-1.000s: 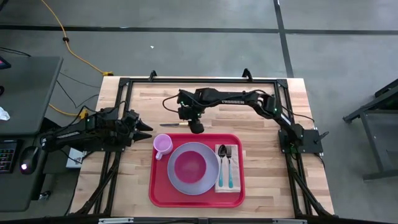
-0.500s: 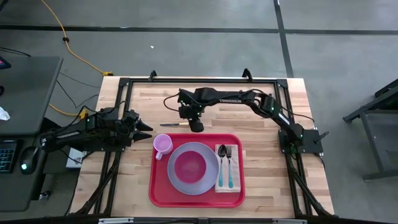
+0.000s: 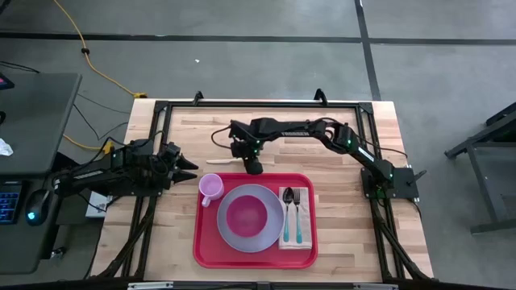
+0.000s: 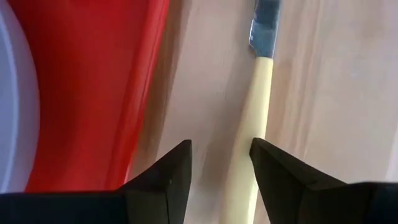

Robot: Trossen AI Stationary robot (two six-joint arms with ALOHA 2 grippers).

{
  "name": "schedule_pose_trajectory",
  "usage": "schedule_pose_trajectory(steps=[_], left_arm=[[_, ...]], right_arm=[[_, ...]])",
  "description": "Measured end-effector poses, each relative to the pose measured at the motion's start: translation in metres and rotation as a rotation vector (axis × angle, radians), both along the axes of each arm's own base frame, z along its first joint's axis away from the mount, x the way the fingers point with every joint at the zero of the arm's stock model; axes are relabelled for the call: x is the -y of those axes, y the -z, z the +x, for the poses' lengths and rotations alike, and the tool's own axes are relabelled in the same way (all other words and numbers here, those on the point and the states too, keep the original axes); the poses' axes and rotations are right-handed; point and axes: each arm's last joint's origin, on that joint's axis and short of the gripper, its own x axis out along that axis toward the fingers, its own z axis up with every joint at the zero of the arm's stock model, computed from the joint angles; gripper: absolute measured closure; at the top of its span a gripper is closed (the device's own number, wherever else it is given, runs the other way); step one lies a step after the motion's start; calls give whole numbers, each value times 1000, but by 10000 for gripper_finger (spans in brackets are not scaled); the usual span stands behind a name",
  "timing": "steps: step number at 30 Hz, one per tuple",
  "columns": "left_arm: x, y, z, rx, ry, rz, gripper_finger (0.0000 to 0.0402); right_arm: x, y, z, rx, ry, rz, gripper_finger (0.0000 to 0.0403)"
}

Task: Set up tray
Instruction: Put the yellow knife on the brown napkin to the right of the blue fork

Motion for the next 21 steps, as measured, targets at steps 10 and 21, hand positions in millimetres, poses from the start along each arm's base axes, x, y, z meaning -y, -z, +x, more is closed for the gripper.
schedule_pose_trajectory(steps=[10, 21], left_arm=[[0, 0, 0, 0, 0, 0, 147], [0, 0, 0, 0, 1, 1, 147]], right_arm=[[1, -1, 3, -2, 46, -57, 253], [2, 1, 3, -7, 46, -63, 253]])
